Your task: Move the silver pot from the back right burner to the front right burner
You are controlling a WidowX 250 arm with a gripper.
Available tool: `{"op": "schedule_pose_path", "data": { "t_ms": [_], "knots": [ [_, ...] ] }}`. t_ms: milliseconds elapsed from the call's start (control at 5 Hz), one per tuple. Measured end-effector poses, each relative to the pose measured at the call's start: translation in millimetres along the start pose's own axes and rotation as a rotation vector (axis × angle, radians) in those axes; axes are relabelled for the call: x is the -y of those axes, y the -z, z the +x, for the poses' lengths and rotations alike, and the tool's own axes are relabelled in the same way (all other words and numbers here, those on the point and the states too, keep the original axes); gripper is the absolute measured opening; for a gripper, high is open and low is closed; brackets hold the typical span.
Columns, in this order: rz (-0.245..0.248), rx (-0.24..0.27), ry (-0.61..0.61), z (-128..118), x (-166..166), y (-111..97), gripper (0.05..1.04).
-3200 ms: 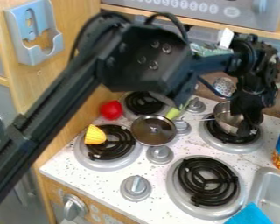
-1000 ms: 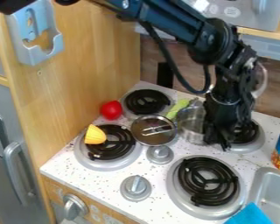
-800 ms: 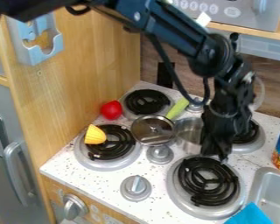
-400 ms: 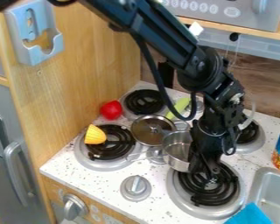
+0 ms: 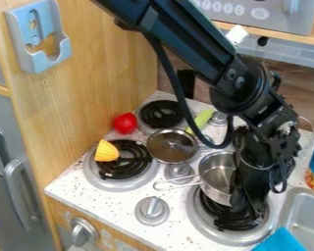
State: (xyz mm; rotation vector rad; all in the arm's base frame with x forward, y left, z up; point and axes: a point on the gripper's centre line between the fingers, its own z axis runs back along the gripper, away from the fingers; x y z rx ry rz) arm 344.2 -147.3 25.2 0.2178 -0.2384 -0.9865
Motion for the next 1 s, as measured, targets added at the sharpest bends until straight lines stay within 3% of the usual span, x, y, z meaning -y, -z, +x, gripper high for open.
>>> {"op": "schedule_pose_path", "data": {
  "t_ms": [400, 1000],
  "knots": [
    [0.009, 0.017, 0.002, 9, 2, 0, 0.093],
    [0.016, -0.006, 0.004, 0, 5, 10, 0.093]
  ]
}}
